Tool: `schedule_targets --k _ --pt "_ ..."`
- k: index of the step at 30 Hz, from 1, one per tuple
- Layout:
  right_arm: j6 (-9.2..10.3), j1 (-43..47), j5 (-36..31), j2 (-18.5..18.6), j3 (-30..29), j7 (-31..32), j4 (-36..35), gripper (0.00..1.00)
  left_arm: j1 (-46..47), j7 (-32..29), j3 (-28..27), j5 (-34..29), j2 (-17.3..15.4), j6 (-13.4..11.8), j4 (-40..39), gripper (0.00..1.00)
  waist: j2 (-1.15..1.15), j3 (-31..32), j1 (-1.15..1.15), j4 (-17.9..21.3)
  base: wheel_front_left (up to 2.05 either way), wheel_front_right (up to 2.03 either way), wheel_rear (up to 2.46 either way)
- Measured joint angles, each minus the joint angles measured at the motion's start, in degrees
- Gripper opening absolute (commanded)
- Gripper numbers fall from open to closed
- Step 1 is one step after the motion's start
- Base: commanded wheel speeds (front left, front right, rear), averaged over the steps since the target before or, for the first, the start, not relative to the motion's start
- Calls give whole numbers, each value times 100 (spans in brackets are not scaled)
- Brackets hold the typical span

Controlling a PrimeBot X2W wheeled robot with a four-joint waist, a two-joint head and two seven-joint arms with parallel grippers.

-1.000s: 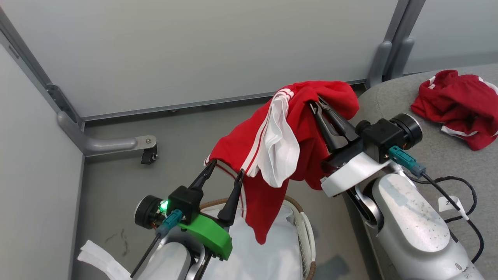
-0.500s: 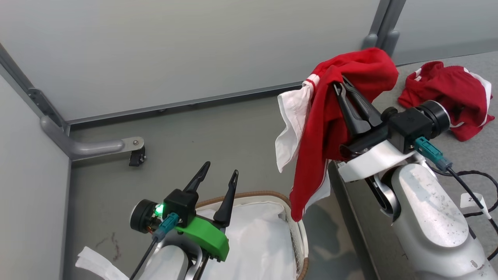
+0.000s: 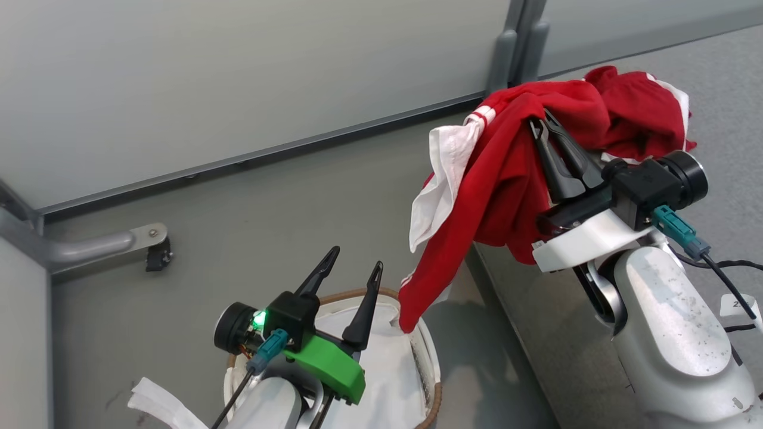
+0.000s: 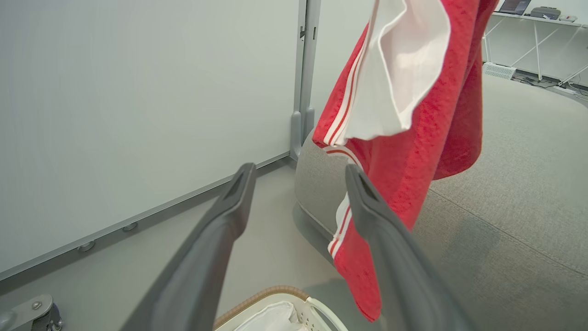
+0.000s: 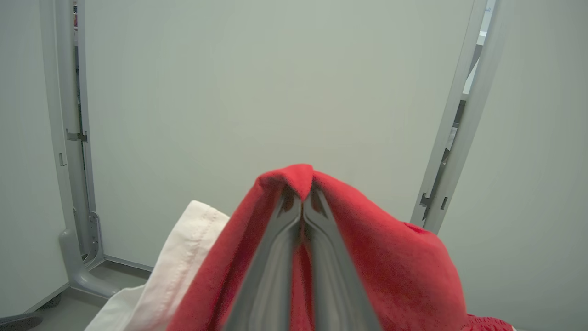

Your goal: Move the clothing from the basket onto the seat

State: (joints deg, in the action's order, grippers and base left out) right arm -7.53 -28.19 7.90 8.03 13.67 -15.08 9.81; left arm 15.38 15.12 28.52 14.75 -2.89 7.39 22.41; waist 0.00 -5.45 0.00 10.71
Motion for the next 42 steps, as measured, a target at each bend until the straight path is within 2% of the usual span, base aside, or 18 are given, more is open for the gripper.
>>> schedule_targets --k 12,19,24,29,37,42 --pt "0 69 -59 74 -254 0 -1 0 182 0 345 16 13 0 -66 100 0 -297 0 960 0 0 0" --pt "0 46 -40 132 -428 0 97 0 280 0 450 14 14 0 -71 100 0 -577 0 1255 0 0 0" --pt "0 -363 -35 248 -654 0 257 0 376 0 493 8 -27 0 -137 100 0 -808 0 1276 0 0 0" --pt "0 -1129 -74 519 -1009 0 546 0 539 0 479 -34 -124 0 -249 100 0 -1101 0 1207 0 0 0" --pt "0 -2340 -105 1155 -1822 -1 1261 0 942 0 526 -190 -294 0 -433 100 0 -1796 0 954 0 0 0" --pt "0 -2520 -211 1337 -2202 0 1704 0 1170 0 515 -309 -349 0 -530 100 0 -2279 1 744 0 0 0"
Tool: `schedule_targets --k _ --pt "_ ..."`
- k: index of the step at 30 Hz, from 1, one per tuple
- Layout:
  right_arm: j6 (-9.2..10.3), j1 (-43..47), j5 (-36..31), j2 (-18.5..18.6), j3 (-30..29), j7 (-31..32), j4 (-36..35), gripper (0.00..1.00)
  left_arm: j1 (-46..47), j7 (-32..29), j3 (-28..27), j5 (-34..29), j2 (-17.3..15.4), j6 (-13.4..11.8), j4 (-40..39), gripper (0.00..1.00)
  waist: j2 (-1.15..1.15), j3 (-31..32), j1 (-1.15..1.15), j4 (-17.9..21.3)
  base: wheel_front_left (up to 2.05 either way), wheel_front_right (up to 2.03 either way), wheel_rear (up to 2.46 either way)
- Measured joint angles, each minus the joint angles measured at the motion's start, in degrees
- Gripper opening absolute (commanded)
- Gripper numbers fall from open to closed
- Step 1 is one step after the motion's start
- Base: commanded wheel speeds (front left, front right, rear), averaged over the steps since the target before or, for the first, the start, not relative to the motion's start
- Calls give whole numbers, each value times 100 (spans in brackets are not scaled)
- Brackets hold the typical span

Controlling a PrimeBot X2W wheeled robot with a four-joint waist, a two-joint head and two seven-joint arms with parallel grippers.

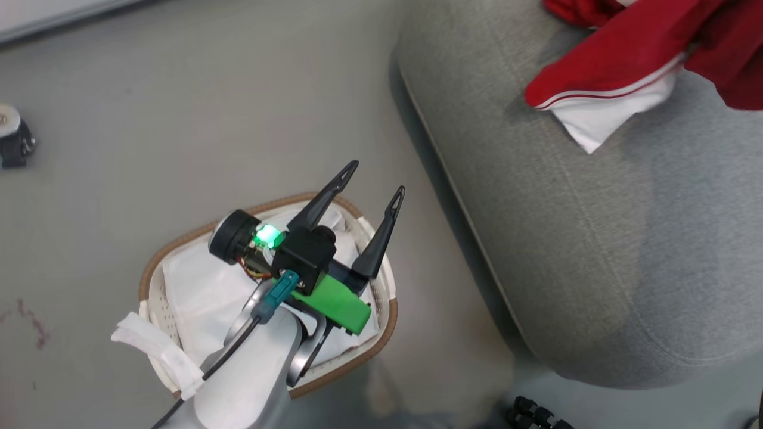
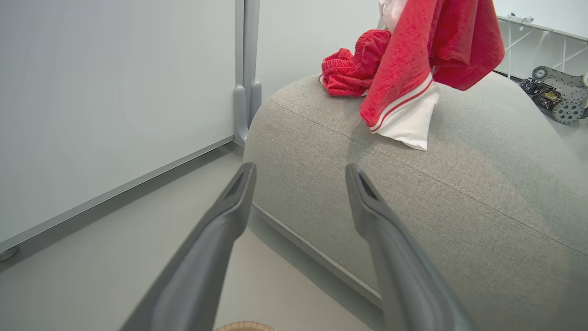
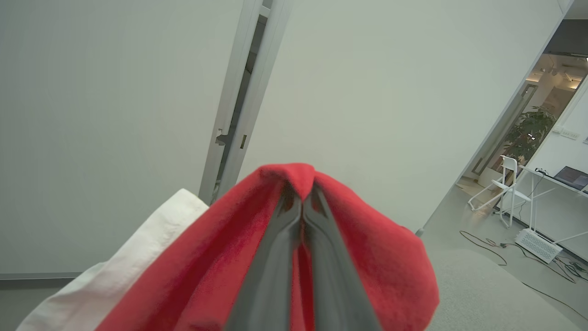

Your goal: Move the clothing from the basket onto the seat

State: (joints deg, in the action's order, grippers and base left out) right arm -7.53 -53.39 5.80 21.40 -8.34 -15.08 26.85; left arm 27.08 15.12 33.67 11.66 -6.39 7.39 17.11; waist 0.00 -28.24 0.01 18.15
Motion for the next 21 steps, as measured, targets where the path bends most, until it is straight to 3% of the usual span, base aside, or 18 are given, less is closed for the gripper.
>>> schedule_targets --k 5,12,21 --pt "0 144 -87 34 -294 -1 442 0 181 0 -52 -112 -33 0 -144 100 0 -494 0 -229 0 0 0" --pt "0 353 -185 -271 -550 -1 951 0 227 0 -243 -191 -110 0 -233 100 0 -1073 0 -458 0 0 0" --pt "0 350 -342 -505 -617 -8 1092 0 224 0 -307 -220 -129 0 -209 100 0 -1338 0 -513 0 0 0"
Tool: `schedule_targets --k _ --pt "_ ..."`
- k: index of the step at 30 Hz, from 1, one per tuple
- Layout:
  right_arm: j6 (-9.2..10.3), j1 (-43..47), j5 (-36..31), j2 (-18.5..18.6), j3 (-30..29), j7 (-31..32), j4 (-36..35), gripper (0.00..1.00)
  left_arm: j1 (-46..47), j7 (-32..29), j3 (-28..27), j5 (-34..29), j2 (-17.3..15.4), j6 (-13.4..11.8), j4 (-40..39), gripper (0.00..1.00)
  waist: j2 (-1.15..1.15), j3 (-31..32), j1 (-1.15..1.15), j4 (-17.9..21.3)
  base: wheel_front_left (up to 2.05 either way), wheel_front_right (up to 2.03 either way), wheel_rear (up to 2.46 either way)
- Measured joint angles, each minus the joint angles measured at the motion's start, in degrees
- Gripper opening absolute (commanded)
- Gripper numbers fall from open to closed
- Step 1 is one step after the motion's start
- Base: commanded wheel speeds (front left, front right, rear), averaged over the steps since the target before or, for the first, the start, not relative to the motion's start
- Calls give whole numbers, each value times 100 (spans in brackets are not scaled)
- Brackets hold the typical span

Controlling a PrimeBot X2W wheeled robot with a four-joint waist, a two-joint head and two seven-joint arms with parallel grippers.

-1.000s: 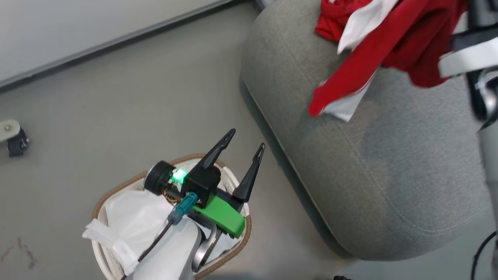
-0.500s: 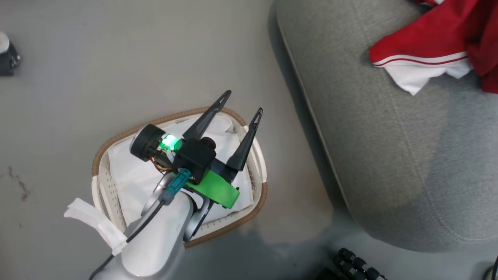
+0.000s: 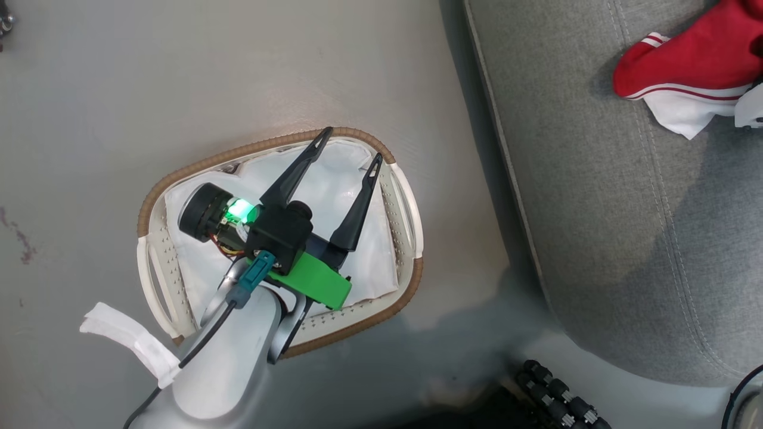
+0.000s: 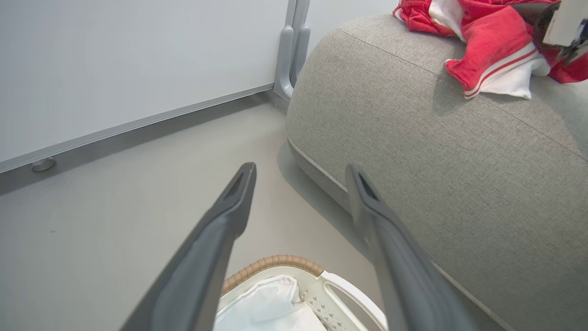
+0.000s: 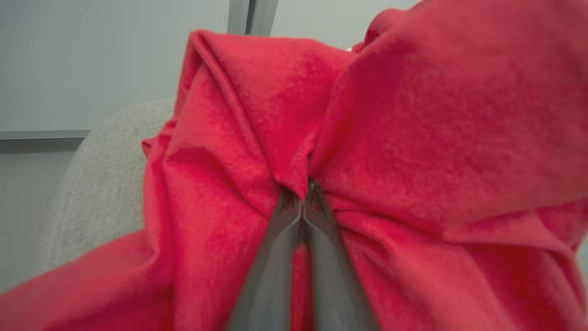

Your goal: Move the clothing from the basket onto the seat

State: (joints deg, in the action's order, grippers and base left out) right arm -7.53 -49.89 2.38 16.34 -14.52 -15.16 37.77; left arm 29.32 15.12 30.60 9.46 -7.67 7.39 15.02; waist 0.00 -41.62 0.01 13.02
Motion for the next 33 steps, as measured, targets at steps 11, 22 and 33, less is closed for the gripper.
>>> schedule_targets --k 11,22,33 --pt "0 315 -225 -122 -55 2 -449 100 -30 0 -73 157 55 0 2 100 0 359 0 28 0 0 0" --pt "0 548 -263 113 382 1 -626 100 -334 0 -378 468 227 0 -7 100 0 1145 -1 -45 0 0 0" --pt "0 834 -85 -59 1144 1 -678 100 -915 0 -1572 613 447 -2 -105 100 0 2154 -1 -302 0 0 0"
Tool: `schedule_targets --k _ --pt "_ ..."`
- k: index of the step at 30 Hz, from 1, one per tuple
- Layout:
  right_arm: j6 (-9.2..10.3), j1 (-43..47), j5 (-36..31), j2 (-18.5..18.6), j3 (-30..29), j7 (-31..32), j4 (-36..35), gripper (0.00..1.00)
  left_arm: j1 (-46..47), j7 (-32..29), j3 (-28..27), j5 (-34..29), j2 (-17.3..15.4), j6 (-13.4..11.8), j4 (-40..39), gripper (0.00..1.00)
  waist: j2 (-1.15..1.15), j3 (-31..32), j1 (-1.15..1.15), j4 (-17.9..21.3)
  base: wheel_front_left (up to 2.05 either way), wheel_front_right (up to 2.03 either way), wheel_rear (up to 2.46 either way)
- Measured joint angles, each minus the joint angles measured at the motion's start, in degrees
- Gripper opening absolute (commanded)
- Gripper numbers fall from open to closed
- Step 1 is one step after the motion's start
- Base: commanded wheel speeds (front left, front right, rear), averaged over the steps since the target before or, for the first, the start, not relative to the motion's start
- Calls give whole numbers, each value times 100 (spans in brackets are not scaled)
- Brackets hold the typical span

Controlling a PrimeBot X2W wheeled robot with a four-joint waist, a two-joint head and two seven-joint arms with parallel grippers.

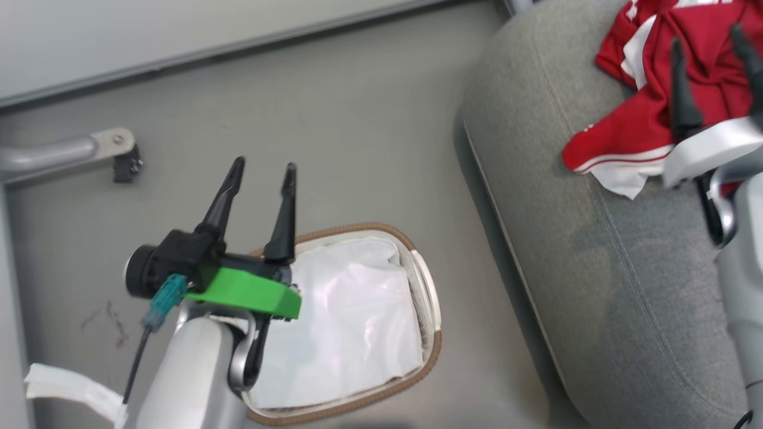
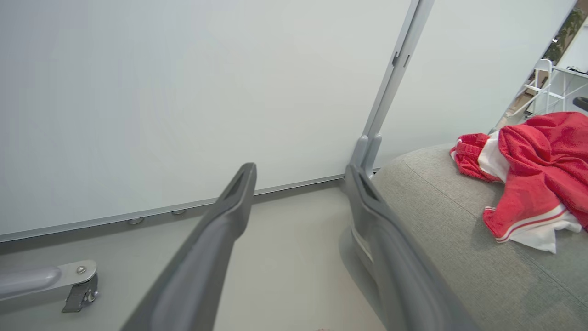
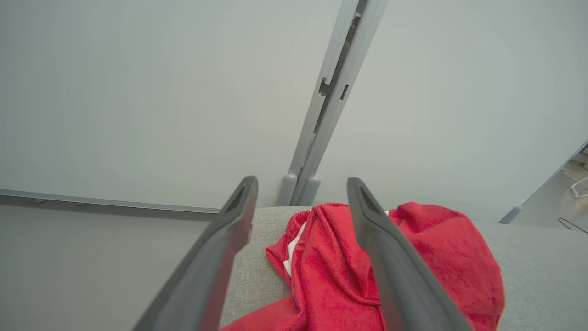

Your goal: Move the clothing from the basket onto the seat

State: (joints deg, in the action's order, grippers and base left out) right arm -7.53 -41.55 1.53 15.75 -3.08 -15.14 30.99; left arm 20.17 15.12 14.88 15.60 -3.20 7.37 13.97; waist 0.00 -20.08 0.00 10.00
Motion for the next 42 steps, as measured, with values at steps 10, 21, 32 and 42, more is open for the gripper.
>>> schedule_targets --k 10,21,32,42 --pt "0 900 446 -630 471 1 -154 100 -857 0 -803 148 24 -101 163 100 0 823 0 -474 0 0 0" --pt "0 2184 627 -1271 258 1 -907 100 -1753 0 -1384 158 35 -158 167 100 0 1439 0 -976 0 0 0" --pt "0 2947 988 -1296 479 1 -1165 100 -2136 0 -1388 272 35 -178 120 100 0 1689 0 -1112 0 0 0" --pt "0 3012 1003 -1298 445 0 -1116 100 -2171 0 -1293 302 35 -188 126 100 0 1697 0 -1089 0 0 0"
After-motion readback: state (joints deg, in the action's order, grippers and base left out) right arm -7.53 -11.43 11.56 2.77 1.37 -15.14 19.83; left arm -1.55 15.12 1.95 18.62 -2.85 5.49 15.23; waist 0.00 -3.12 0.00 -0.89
